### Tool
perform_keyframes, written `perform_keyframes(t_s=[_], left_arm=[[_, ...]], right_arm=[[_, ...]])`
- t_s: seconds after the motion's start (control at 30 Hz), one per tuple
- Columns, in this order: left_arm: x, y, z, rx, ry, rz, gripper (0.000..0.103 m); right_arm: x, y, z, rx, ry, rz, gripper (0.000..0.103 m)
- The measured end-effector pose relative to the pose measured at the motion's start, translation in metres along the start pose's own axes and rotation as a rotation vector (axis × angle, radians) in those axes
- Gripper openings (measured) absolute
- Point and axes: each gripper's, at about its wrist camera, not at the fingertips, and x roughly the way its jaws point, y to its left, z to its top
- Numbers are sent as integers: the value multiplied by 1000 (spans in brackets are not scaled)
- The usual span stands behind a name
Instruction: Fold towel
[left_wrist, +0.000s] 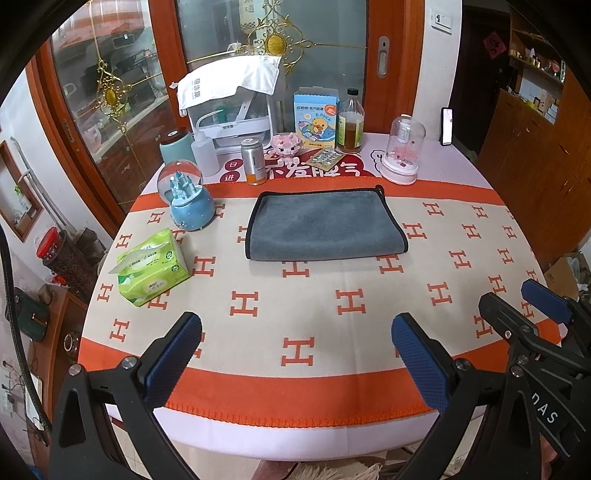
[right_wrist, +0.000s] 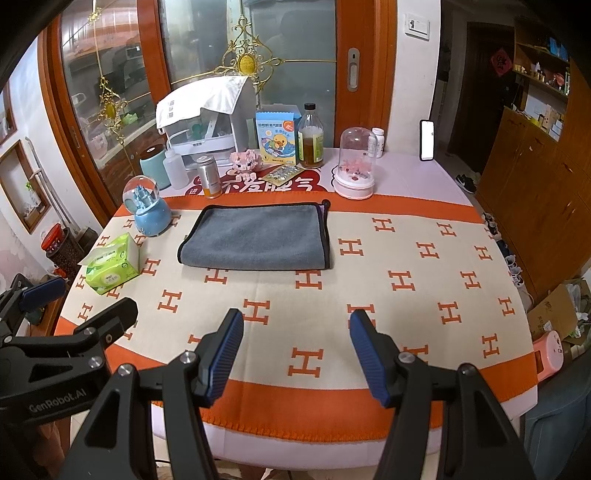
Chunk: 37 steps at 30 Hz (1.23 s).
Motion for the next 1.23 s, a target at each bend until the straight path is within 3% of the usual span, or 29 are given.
perform_keyframes(t_s=[1.23], left_arm=[[9,-1,-3,11,17,7,102]], right_arm=[[4,4,4,-6,9,20,60]])
